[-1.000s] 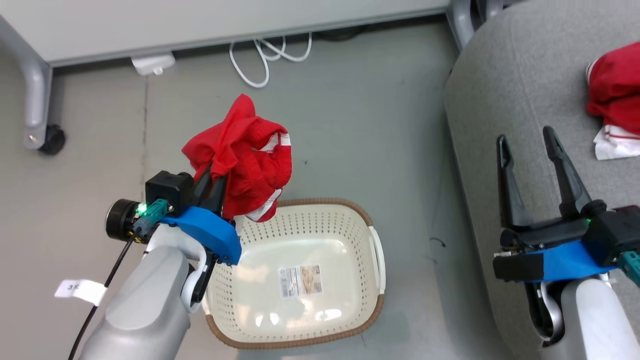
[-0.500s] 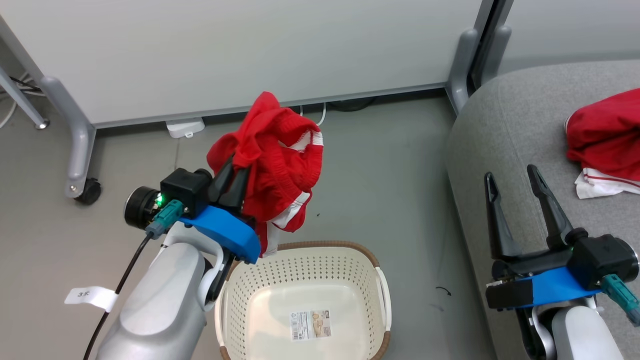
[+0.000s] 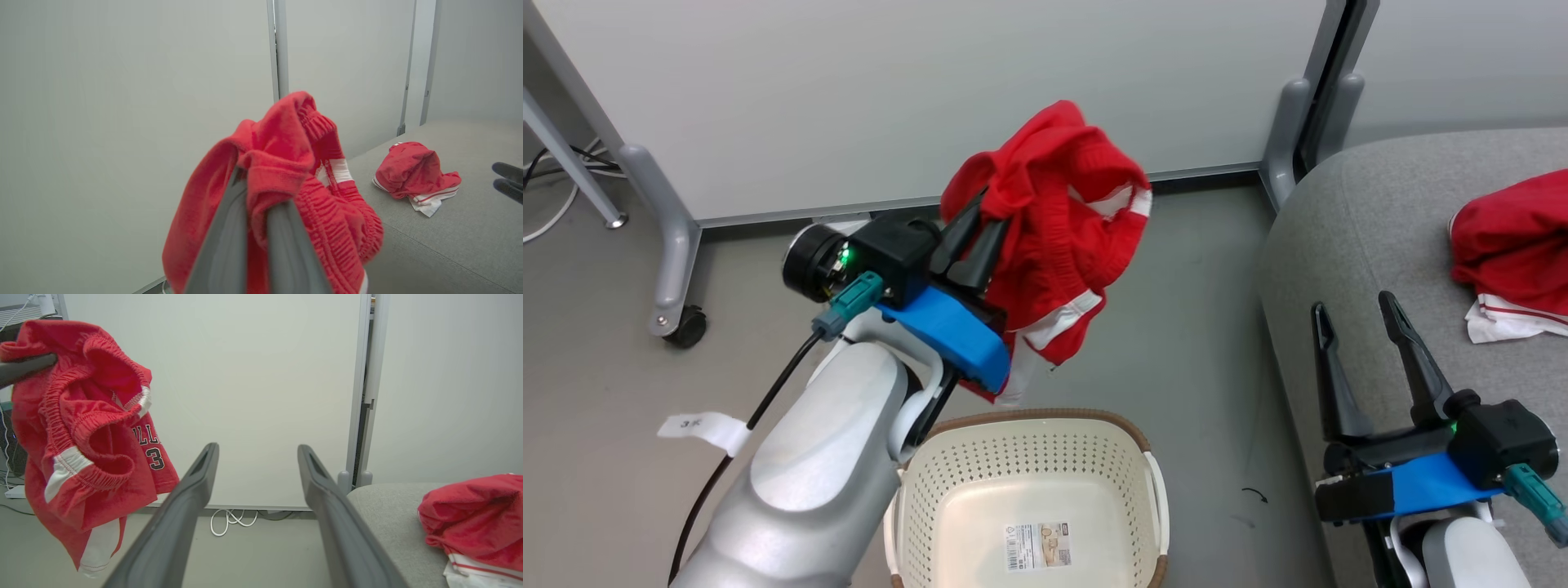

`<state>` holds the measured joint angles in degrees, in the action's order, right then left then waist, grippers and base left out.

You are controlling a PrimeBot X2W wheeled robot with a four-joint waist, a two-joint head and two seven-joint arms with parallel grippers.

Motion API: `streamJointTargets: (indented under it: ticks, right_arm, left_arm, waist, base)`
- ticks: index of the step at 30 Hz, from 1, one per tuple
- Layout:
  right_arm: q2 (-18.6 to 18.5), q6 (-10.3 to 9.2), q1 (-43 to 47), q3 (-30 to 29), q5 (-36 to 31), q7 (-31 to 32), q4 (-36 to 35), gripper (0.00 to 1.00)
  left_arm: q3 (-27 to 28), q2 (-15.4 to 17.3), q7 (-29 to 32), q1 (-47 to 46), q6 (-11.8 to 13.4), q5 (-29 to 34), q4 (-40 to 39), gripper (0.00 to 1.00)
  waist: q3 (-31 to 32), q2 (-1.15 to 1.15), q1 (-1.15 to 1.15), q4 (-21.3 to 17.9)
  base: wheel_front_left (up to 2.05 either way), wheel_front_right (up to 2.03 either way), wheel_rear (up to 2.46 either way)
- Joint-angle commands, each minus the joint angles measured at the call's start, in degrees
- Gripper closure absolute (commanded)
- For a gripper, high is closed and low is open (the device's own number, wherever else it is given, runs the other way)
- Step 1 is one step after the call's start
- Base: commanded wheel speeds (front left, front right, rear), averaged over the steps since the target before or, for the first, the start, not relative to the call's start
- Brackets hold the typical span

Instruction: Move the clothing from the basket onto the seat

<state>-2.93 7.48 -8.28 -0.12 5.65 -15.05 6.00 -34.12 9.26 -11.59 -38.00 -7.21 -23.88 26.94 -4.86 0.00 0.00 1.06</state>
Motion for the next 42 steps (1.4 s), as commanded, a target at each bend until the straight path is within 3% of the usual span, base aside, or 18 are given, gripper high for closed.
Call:
streamJointTargets:
  ticks: [1, 15, 27, 32, 42]
  right_arm:
    - [0.1, 0.03, 0.8, 0.0, 0.2, -0.2, 0.1, 0.00]
    - [0.1, 0.03, -0.6, 1.5, -0.2, -0.2, -1.4, 0.00]
    - [-0.4, 0.03, -5.9, 12.4, -2.1, -0.2, -7.6, 0.00]
    - [-0.9, 0.03, -9.1, 16.7, -2.4, -0.2, -5.4, 0.00]
    - [-0.9, 0.03, -15.0, 20.1, -3.5, -0.2, 5.4, 0.00]
  left_arm:
    - [-0.3, 0.0, 0.4, -0.9, -0.4, -0.4, -0.9, 1.00]
    - [-2.7, -0.7, 2.9, -0.4, 0.0, -1.3, -5.3, 1.00]
    - [-3.4, -0.7, 2.6, -1.1, 0.2, -1.6, -5.1, 1.00]
    - [-4.2, -1.3, 2.2, -1.5, 0.2, -1.5, -4.8, 1.00]
    - [-6.3, -2.4, 1.9, -2.0, 0.1, -1.2, -4.9, 1.00]
  waist:
    - [0.0, 0.00, 0.00, 0.1]
    - [0.1, 0.00, 0.00, 0.3]
    - [-0.3, 0.00, 0.00, 0.2]
    - [-0.4, 0.00, 0.00, 1.1]
    - [-0.8, 0.00, 0.00, 2.9]
  base:
    - [0.00, 0.00, 0.00]
    - [0.00, 0.00, 0.00]
    - [0.00, 0.00, 0.00]
    - [0.00, 0.00, 0.00]
    - [0.00, 0.00, 0.00]
